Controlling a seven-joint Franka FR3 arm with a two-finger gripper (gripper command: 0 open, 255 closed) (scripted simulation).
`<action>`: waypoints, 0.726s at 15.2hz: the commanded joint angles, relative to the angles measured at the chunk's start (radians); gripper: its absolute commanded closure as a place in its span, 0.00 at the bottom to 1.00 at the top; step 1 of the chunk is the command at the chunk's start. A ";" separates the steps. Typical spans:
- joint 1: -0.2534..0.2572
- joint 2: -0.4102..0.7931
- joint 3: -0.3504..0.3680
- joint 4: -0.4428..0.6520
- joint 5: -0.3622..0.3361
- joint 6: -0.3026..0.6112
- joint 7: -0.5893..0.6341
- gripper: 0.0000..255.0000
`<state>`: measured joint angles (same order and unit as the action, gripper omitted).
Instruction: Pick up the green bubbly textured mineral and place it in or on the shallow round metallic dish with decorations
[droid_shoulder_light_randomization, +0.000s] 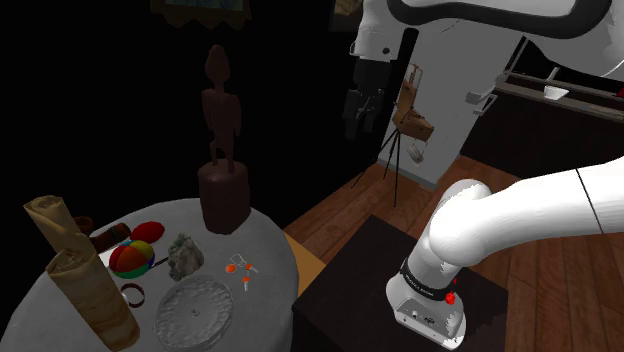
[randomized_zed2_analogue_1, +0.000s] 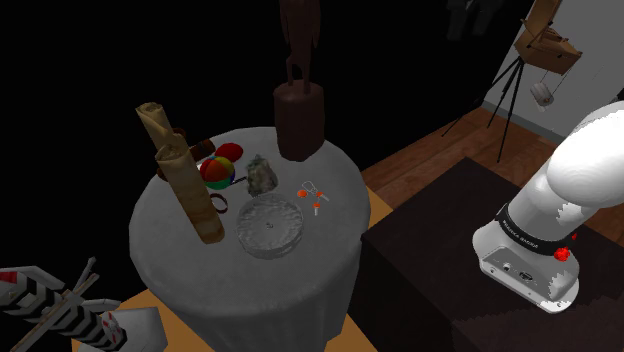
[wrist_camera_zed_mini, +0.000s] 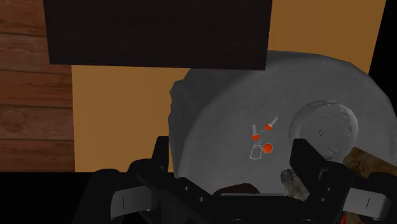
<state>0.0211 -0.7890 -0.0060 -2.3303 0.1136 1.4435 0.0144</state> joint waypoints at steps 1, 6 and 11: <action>0.000 0.000 0.000 0.000 0.000 0.000 0.000 0.00; 0.014 0.098 0.080 -0.036 0.060 0.140 0.094 0.00; 0.026 0.229 0.157 -0.038 0.104 0.280 0.184 0.00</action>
<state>0.0449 -0.5873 0.1366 -2.3768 0.2100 1.7017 0.1780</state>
